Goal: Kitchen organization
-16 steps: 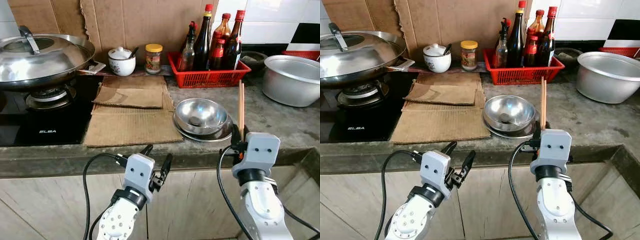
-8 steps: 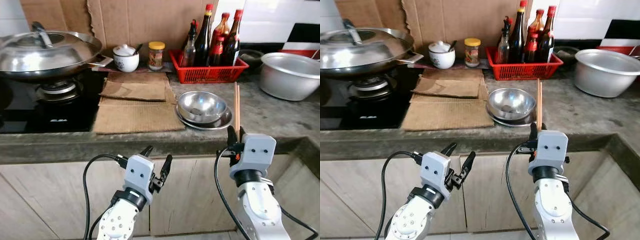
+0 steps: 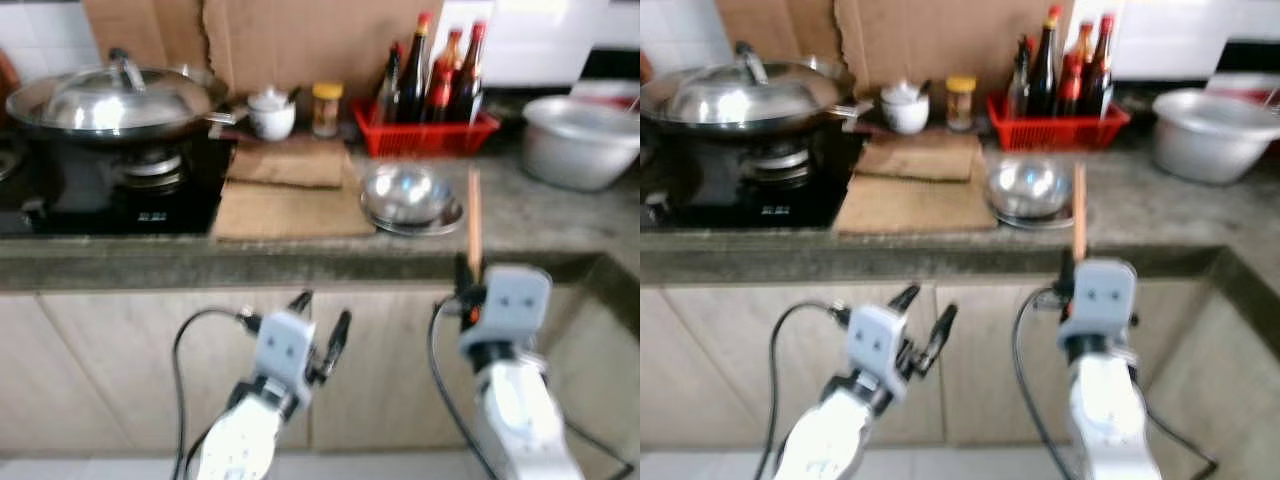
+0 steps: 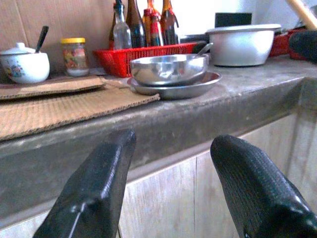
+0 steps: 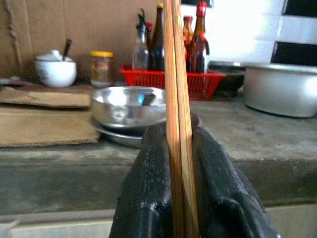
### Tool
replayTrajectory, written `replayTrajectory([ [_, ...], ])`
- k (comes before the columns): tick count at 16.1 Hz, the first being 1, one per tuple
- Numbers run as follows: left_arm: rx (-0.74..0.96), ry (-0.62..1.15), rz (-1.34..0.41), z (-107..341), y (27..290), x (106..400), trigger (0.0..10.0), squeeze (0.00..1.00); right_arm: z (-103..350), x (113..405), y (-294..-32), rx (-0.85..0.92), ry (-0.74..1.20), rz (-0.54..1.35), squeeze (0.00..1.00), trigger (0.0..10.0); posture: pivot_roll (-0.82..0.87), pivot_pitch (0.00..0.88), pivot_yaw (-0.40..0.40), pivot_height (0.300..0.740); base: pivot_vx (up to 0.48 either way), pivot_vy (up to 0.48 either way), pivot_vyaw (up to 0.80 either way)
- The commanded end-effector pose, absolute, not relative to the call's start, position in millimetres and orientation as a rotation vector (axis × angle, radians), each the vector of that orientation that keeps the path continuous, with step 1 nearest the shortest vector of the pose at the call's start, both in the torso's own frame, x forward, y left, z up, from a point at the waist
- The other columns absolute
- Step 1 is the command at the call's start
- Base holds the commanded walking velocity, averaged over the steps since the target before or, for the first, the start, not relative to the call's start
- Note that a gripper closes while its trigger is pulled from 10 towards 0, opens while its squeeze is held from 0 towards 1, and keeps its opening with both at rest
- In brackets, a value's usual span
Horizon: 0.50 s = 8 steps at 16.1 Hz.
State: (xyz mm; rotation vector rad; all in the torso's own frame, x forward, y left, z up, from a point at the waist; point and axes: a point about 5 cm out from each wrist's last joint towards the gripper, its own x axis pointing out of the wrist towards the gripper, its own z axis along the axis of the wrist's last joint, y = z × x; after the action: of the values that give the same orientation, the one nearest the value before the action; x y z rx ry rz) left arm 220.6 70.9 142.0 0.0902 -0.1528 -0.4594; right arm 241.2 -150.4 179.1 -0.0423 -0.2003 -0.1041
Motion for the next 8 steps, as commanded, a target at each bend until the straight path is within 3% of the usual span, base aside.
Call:
replayTrajectory([
  [1, 0.099, -0.16, -0.452, 143.7, 71.2, 221.5, 10.0, 0.0, 183.0, 241.5, -150.0, -0.04, -0.219, -0.101, 0.0, 10.0, 0.07, 0.0, -0.044, 0.74, -0.285, 0.0, 0.0],
  [8, 0.099, -0.158, -0.449, 143.6, 70.9, 222.1, 10.0, 0.0, 182.7, 241.8, -148.6, -0.03, -0.218, -0.097, 0.0, 10.0, 0.07, 0.0, -0.043, 0.74, -0.283, 0.0, 0.0],
])
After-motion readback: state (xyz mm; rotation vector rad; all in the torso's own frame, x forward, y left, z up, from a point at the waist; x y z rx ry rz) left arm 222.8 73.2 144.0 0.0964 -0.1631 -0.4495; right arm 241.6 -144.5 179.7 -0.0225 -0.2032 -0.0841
